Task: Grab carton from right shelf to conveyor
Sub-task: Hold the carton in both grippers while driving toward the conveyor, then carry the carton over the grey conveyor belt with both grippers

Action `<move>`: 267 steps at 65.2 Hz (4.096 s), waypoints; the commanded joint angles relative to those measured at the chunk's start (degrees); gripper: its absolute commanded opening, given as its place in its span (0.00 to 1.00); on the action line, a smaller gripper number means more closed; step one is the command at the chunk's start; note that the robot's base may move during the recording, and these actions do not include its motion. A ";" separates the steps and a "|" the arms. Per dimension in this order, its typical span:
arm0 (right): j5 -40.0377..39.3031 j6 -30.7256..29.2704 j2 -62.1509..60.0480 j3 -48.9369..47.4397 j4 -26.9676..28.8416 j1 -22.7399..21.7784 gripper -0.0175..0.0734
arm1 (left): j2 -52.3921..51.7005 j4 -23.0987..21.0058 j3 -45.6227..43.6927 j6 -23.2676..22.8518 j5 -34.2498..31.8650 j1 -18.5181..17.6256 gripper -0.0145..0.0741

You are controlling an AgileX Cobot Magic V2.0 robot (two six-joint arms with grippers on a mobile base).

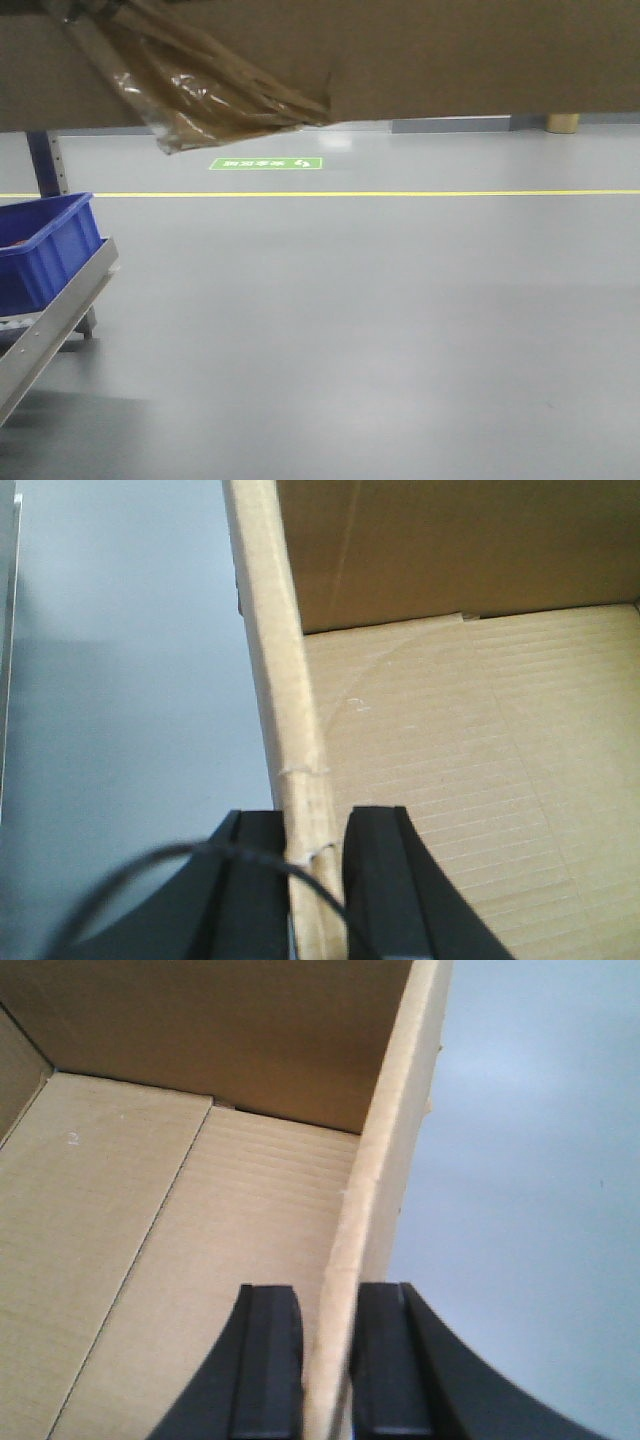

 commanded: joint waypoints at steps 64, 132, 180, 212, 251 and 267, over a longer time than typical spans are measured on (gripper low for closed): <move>-2.02 -1.19 -0.92 0.02 0.08 0.00 0.13 | -0.85 0.35 -0.60 0.50 -1.77 -0.15 0.14; -7.54 -1.19 -0.61 0.02 0.08 0.00 0.13 | -0.75 1.34 -0.60 0.50 -2.58 -0.15 0.14; -11.81 -1.19 -0.61 0.02 0.08 0.00 0.13 | -0.75 1.51 -0.60 0.50 -2.58 -0.15 0.14; -11.92 -1.19 -0.61 0.02 0.08 0.00 0.13 | -0.75 4.03 -0.60 0.50 -2.58 -0.15 0.14; -11.92 -1.19 -0.61 0.02 0.08 0.00 0.13 | -0.75 18.13 -0.60 0.50 -2.58 -0.15 0.14; -11.92 -1.19 -0.61 0.02 0.08 0.00 0.13 | -0.75 19.38 -0.60 0.50 -2.58 -0.15 0.14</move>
